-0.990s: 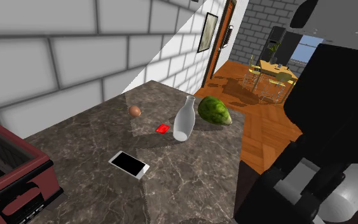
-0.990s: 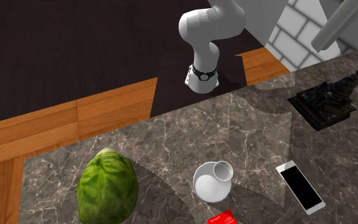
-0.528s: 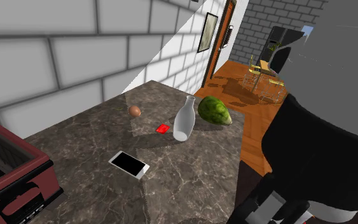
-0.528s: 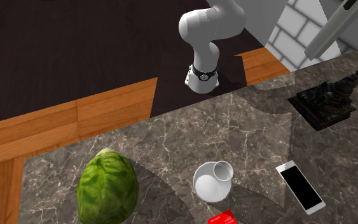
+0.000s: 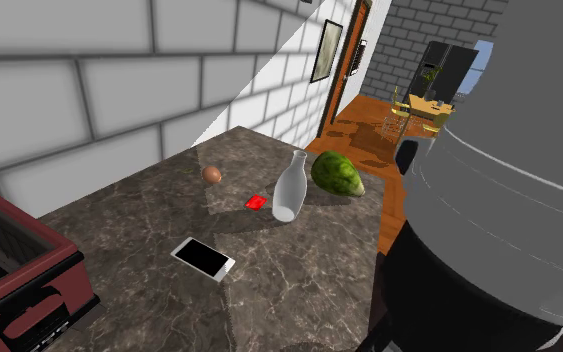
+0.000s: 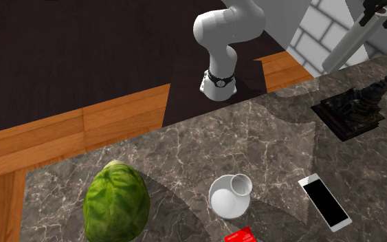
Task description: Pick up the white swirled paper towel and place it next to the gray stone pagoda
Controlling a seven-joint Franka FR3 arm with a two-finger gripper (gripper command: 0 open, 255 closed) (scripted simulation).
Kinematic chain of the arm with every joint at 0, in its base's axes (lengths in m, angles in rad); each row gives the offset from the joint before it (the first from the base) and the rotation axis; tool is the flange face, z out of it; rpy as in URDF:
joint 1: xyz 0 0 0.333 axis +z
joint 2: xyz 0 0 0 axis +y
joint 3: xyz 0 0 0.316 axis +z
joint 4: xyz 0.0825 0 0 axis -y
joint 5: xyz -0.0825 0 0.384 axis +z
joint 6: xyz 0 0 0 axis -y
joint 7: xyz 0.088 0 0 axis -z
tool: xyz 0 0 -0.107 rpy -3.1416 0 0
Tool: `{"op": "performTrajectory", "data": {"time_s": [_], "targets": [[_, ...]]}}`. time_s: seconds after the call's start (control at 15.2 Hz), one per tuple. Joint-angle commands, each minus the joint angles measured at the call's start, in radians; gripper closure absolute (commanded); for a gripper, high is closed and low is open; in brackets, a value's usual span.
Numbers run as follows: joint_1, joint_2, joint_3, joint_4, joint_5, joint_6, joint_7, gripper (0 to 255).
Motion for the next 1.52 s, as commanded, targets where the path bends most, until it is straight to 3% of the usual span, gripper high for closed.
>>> {"op": "performTrajectory", "data": {"time_s": [0.0,1.45], "targets": [[0.003,-0.005,0.010,-0.026,0.008,0.023,-0.002,255],[0.014,0.003,0.148,-0.280,0.105,0.299,-0.036,255]]}}
